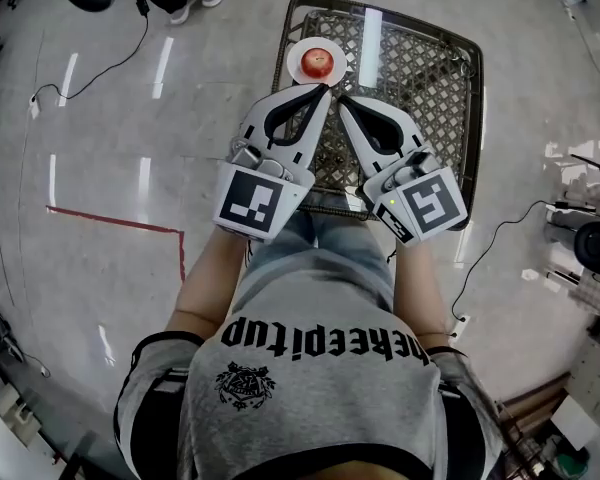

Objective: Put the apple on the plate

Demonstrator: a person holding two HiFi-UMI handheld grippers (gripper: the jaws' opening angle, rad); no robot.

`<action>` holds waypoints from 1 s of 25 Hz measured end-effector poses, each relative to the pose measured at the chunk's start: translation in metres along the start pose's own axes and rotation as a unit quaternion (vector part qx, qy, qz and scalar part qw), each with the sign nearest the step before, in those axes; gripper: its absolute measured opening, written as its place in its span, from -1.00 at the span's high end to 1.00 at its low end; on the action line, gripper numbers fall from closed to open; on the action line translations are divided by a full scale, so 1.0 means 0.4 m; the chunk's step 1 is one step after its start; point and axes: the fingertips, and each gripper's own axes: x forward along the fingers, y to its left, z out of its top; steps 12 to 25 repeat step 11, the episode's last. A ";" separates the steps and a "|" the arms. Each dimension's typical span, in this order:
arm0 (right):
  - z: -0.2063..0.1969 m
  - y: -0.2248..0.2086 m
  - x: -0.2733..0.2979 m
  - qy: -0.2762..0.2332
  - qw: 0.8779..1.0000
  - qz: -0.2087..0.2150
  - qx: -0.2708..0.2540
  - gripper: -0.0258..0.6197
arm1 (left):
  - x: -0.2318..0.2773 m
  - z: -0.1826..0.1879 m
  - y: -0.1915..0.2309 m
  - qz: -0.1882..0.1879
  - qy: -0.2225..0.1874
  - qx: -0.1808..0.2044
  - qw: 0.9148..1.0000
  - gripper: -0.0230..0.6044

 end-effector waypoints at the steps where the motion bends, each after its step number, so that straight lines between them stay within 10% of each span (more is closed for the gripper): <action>1: -0.001 0.004 -0.001 0.001 1.000 -0.001 -0.001 0.91 | -0.004 0.000 0.000 -0.001 -0.001 0.000 1.000 0.80; 25: 0.017 0.002 -0.047 0.000 1.000 -0.005 -0.010 0.91 | -0.004 0.027 -0.046 -0.004 -0.010 0.005 1.000 0.80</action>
